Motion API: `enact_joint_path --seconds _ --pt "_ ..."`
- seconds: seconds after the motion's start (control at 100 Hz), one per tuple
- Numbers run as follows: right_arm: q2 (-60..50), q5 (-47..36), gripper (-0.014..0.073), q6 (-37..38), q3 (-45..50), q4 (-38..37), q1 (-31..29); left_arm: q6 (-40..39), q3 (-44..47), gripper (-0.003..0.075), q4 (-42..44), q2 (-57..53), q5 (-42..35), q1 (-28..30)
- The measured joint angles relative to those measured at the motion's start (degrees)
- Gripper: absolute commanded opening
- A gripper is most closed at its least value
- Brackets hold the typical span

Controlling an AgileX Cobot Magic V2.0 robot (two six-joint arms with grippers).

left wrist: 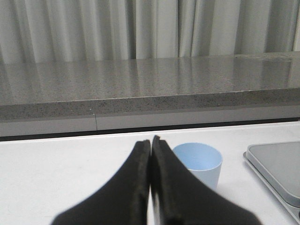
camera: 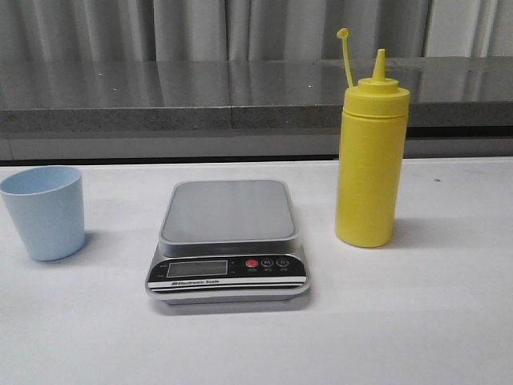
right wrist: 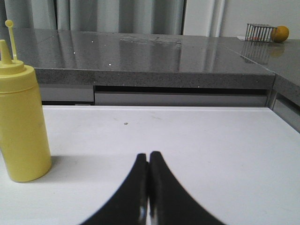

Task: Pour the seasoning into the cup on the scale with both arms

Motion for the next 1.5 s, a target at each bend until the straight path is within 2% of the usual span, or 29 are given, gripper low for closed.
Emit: enact_joint_path --seconds 0.42,0.55,0.73,1.0,1.29,1.5 --pt "0.0 0.0 -0.0120 0.0 0.0 0.0 0.0 0.0 0.0 -0.0018 0.0 0.0 0.0 0.0" --pt "0.0 0.0 -0.0120 0.0 0.0 0.0 0.0 0.0 -0.2 -0.0018 -2.3 0.0 0.0 0.0" --pt "0.0 0.0 -0.0120 0.0 0.0 0.0 0.0 0.0 -4.7 -0.0018 -4.2 1.7 2.9 0.0" --pt "0.0 0.0 -0.0120 0.0 0.0 0.0 0.0 0.0 -20.4 -0.0018 -4.6 20.8 11.5 0.0" --pt "0.0 0.0 -0.0120 0.0 0.0 0.0 0.0 0.0 -42.4 -0.0018 -2.7 45.2 28.4 0.0" --pt "0.0 0.0 -0.0120 0.0 0.0 0.0 0.0 0.0 -51.5 -0.0018 -2.5 60.4 32.9 0.0"
